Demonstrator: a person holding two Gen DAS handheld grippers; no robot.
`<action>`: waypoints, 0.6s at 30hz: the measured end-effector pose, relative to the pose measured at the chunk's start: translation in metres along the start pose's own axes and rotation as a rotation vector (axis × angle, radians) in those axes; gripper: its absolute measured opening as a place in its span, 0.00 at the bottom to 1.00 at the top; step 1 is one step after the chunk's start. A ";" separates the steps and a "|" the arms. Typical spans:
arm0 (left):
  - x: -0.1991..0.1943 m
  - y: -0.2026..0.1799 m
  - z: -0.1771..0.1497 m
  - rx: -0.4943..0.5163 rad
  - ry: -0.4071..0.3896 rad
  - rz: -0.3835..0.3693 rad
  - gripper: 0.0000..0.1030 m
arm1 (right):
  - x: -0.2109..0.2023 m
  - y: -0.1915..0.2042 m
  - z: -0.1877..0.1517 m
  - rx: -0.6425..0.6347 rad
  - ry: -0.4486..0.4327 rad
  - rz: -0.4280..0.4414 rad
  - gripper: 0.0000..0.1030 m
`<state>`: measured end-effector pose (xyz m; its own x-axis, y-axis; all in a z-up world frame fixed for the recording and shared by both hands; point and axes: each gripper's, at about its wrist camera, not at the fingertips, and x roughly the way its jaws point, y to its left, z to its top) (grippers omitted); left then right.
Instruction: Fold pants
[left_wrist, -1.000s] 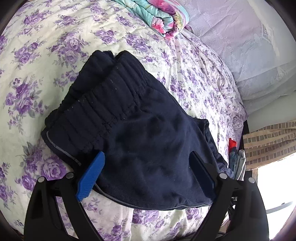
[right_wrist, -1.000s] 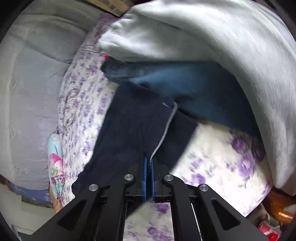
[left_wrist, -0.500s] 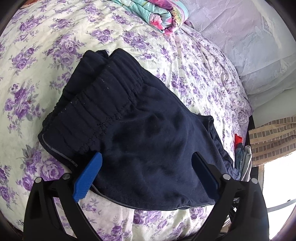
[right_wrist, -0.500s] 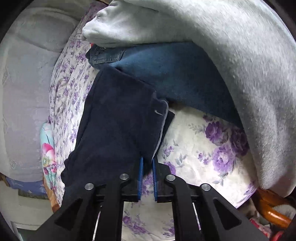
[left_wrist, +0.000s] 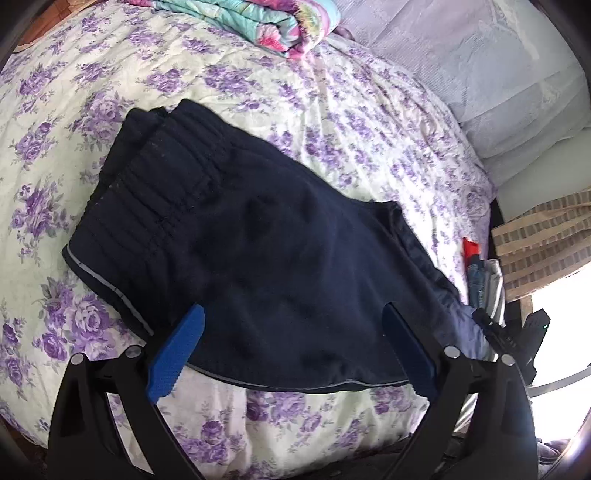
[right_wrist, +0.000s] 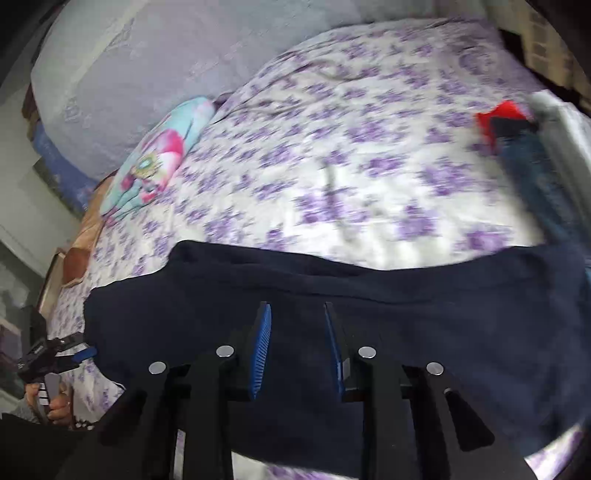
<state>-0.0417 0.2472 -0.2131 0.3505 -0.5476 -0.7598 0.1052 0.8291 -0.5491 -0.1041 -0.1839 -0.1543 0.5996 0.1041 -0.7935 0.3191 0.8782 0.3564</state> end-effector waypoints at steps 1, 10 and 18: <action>0.005 0.008 0.000 -0.021 0.013 0.018 0.92 | 0.022 0.001 0.005 0.008 0.044 -0.002 0.25; 0.006 0.019 0.002 -0.053 0.018 -0.021 0.92 | 0.022 -0.034 0.010 0.159 0.040 0.021 0.06; -0.004 -0.023 0.009 0.118 0.021 -0.081 0.92 | 0.038 0.032 0.000 0.039 0.065 0.027 0.45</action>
<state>-0.0371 0.2314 -0.1940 0.3170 -0.6143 -0.7226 0.2410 0.7891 -0.5650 -0.0713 -0.1523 -0.1731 0.5595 0.1587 -0.8135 0.3331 0.8557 0.3960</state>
